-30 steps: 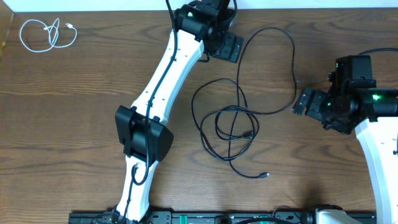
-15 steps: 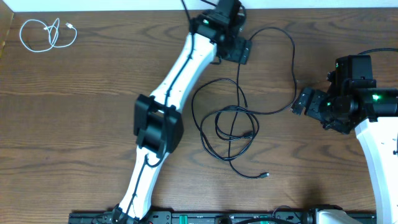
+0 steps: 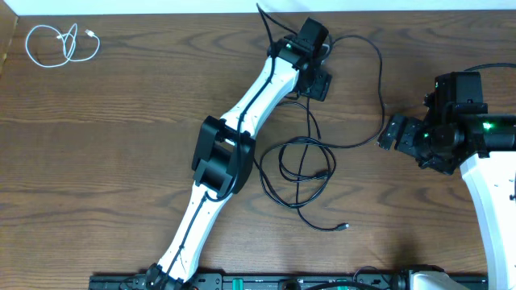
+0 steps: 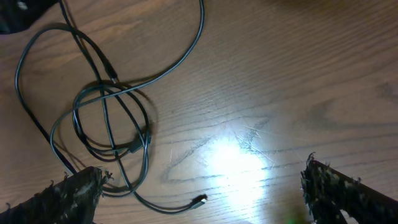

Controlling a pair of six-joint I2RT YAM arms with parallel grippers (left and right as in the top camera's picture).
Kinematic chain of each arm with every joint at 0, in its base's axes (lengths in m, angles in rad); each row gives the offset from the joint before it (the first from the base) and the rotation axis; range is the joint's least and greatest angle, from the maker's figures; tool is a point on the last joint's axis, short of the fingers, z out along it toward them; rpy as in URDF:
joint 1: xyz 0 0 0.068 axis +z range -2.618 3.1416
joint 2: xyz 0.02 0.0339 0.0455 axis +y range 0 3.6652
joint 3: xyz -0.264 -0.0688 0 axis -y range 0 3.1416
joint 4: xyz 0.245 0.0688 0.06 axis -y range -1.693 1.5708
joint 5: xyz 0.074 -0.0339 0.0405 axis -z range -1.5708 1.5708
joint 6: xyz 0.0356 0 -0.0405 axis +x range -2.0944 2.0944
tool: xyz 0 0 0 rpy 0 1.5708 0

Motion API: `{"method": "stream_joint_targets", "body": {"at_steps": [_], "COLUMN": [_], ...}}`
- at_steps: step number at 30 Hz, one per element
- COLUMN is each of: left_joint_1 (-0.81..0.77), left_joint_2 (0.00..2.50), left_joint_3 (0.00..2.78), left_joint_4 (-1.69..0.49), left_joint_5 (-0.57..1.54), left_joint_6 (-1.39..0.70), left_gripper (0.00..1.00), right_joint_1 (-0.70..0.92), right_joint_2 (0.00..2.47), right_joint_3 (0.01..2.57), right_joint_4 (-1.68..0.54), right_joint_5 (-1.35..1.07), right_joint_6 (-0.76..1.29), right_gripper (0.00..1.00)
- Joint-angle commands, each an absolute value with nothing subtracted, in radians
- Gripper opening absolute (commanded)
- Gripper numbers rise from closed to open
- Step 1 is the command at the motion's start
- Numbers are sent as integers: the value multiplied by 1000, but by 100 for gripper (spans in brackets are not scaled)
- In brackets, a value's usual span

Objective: Untangle cables

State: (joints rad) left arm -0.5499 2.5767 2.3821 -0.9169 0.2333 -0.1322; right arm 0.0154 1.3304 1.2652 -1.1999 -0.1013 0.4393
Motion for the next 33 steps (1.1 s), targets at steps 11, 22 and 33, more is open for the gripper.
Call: {"method": "stream_joint_targets", "body": {"at_steps": [11, 22, 33], "left_joint_1": [-545, -558, -558], "left_joint_2": [2628, 2630, 2599], "left_joint_3": [2359, 2294, 2304], "left_joint_4": [-917, -897, -904], "left_joint_5": [223, 165, 176], "left_joint_6": [-136, -173, -221], "left_gripper": [39, 40, 7], "right_joint_1": [15, 15, 15], "right_joint_2": [1327, 1327, 1327], "right_joint_3": [1275, 1262, 1262], "right_joint_4": [-1201, -1201, -1194], "right_joint_5": [-108, -108, -107], "right_joint_6": [429, 429, 429], "right_gripper": [99, 99, 99]}}
